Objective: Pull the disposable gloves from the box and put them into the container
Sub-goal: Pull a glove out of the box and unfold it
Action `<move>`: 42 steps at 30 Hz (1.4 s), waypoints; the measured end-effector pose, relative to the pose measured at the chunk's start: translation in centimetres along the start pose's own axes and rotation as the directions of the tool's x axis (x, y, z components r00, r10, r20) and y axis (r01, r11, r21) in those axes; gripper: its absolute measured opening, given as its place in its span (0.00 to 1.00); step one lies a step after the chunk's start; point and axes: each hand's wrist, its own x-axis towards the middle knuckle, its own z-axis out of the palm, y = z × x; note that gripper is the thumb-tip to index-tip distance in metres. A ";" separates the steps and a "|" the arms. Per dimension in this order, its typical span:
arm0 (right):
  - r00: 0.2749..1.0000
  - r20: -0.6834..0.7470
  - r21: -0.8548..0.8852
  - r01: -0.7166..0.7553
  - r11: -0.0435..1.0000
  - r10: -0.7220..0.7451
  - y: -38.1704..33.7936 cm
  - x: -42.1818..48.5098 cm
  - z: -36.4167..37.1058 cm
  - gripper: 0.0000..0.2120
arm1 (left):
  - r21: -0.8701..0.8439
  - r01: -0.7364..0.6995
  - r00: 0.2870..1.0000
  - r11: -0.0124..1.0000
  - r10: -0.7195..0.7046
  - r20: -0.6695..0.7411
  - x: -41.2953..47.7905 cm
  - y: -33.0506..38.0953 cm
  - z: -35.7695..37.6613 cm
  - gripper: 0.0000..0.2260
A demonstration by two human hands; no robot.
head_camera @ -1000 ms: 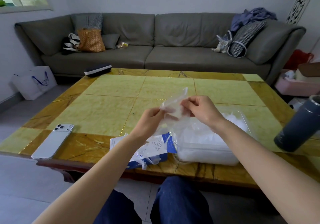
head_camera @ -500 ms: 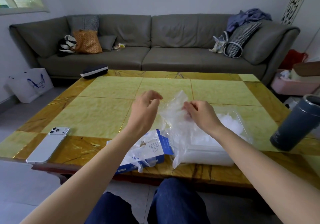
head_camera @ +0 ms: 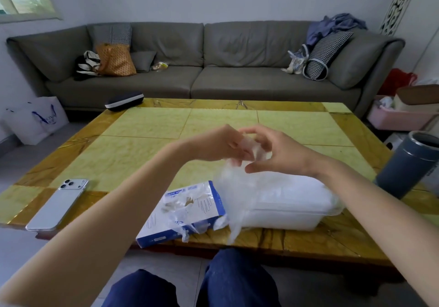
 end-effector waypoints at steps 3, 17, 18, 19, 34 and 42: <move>0.990 0.071 -0.065 -0.121 0.991 0.125 0.9 -0.6 -0.8 0.27 | 0.102 0.009 0.998 0.995 -0.003 -0.058 1.4 -0.1 -1.0 0.07; 0.728 -0.508 -0.673 -0.002 0.740 -0.460 4.9 -3.5 -4.8 0.17 | 0.320 -0.072 0.801 0.945 0.246 -0.545 3.1 0.1 2.2 0.08; 0.768 -0.442 -0.707 0.021 0.707 -0.464 5.5 -3.9 -4.3 0.17 | 0.356 -0.056 0.841 0.933 0.236 -0.487 2.7 -0.6 3.0 0.08; 0.813 -0.369 -0.733 0.043 0.679 -0.450 6.2 -4.2 -3.7 0.17 | 0.409 -0.043 0.874 0.912 0.233 -0.426 2.4 -1.4 3.8 0.06; 0.978 -0.040 -0.217 -0.210 0.953 0.206 7.2 -3.2 -1.4 0.16 | 0.557 0.118 0.993 0.822 -0.102 -0.061 5.2 -3.0 9.8 0.15; 0.895 0.167 -0.735 -0.166 0.657 0.413 11.9 -0.9 1.6 0.23 | 0.586 0.151 0.874 0.796 -0.384 0.296 7.6 -5.4 13.1 0.25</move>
